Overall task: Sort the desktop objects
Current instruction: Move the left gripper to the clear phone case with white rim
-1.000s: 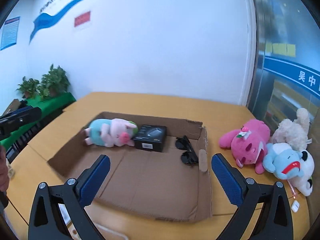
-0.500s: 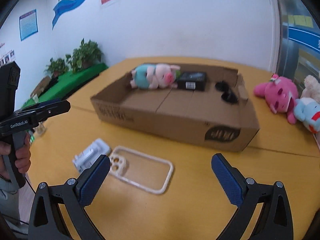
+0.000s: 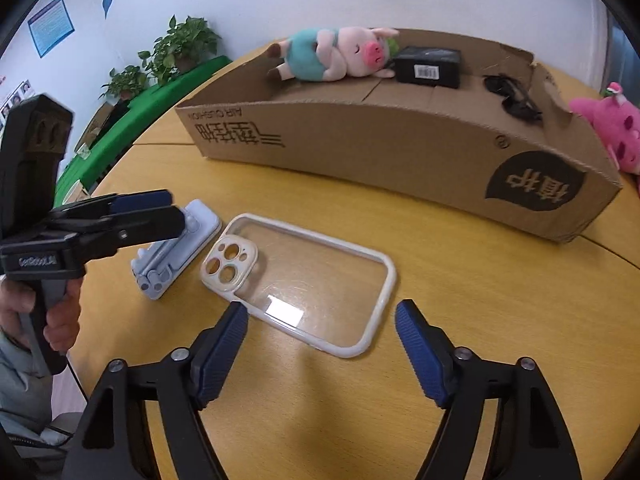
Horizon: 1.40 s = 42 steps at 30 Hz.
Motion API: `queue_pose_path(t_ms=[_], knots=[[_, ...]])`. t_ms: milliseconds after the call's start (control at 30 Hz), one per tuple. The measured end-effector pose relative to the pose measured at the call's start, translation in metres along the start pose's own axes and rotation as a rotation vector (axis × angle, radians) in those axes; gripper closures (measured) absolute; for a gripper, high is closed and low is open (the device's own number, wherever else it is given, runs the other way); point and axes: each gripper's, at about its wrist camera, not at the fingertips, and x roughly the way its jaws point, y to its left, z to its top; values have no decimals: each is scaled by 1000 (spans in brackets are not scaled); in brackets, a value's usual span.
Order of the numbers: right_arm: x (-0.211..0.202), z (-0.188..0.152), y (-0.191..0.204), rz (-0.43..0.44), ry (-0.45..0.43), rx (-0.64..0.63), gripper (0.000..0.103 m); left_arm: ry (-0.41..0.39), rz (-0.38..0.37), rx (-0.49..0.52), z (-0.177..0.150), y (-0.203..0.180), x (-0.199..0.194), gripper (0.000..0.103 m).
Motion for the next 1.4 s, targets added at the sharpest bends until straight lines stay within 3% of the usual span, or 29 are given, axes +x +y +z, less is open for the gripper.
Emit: queue_pose_path(t_ms=[200, 433, 567, 700, 767, 867, 933, 1000, 1067, 1167, 1400], knots=[[15, -4, -9, 46, 47, 38, 21, 98, -43, 7, 6, -1, 29, 23], [22, -7, -5, 75, 72, 39, 17, 77, -117, 63, -5, 15, 18, 24], [24, -6, -1, 91, 80, 33, 15, 60, -91, 148, -12, 26, 12, 24], [26, -6, 1, 82, 90, 17, 15, 70, -13, 243, -15, 31, 9, 24], [25, -6, 1, 83, 90, 21, 15, 84, 10, 242, -14, 37, 6, 24], [24, -4, -2, 92, 84, 37, 14, 117, -88, 107, -4, 47, 3, 24], [24, -2, -3, 96, 83, 43, 14, 162, -257, -14, 4, 51, 7, 24], [26, 0, -4, 99, 84, 46, 13, 192, -352, -76, 8, 49, 15, 24], [29, 3, -4, 108, 83, 45, 13, 209, -353, -89, 11, 44, 24, 24], [34, 8, -9, 130, 73, 60, 13, 218, -316, -26, 14, 30, 33, 24], [31, 10, -2, 213, 7, 51, 11, 198, -418, -36, 20, 15, 34, 26]])
